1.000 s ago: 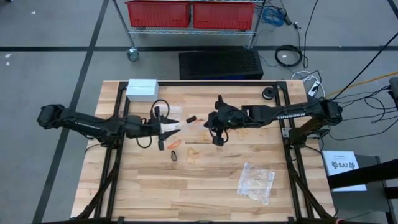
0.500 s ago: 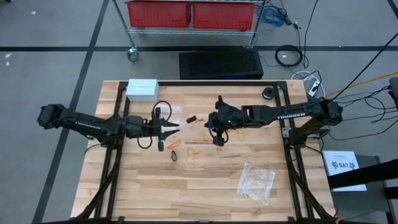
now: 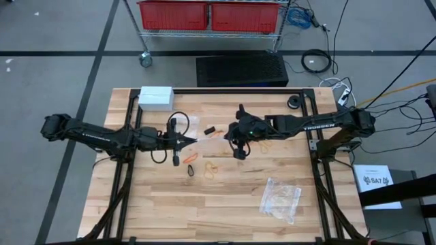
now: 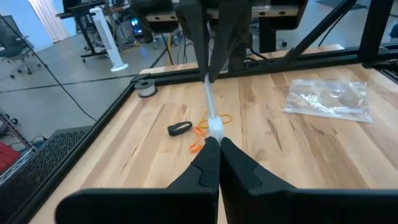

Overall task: Sort rubber bands
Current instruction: Open the top zip lock bag

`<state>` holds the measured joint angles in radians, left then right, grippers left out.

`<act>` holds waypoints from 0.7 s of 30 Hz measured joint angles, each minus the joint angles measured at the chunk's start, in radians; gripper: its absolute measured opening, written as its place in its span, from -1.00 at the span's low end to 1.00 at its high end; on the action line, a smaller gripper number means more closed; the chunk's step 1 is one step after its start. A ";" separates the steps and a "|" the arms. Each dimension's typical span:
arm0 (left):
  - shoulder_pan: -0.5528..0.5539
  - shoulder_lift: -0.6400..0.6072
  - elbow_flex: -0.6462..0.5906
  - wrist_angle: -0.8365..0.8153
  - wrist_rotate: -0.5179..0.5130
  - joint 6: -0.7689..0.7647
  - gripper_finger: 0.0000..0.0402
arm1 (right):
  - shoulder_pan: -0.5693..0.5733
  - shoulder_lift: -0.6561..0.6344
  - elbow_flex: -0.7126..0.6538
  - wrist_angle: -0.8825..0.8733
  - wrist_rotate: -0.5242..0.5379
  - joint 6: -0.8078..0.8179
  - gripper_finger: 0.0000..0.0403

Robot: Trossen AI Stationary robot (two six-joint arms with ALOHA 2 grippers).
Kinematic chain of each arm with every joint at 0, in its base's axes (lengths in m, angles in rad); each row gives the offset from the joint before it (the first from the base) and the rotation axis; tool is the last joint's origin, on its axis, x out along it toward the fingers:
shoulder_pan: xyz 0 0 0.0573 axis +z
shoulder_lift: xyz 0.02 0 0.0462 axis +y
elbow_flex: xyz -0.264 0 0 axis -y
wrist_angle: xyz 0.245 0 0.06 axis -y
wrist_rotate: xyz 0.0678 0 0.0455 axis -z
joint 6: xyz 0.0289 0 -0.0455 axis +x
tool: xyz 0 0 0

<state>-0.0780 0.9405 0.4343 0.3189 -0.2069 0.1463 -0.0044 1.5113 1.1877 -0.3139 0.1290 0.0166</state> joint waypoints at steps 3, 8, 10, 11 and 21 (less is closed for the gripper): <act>0.001 0.003 0.000 0.001 -0.004 0.009 -0.99 | 0.000 -0.001 0.000 0.066 -0.041 -0.007 -0.63; 0.014 0.027 0.000 0.005 -0.016 0.019 -0.99 | -0.015 0.007 0.001 0.216 -0.171 -0.009 -0.38; 0.027 0.046 0.000 0.009 -0.008 0.019 -0.99 | -0.025 0.027 0.001 0.248 -0.222 -0.035 -0.35; 0.034 0.057 0.000 0.014 0.009 0.019 -0.99 | -0.032 0.040 0.001 0.261 -0.242 -0.048 -0.35; 0.076 0.101 0.001 0.093 0.088 0.025 -0.99 | -0.101 0.142 0.000 0.366 -0.293 -0.055 -0.41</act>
<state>-0.0025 1.0412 0.4351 0.4118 -0.1188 0.1715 -0.1056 1.6537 1.1877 0.0523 -0.1639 -0.0383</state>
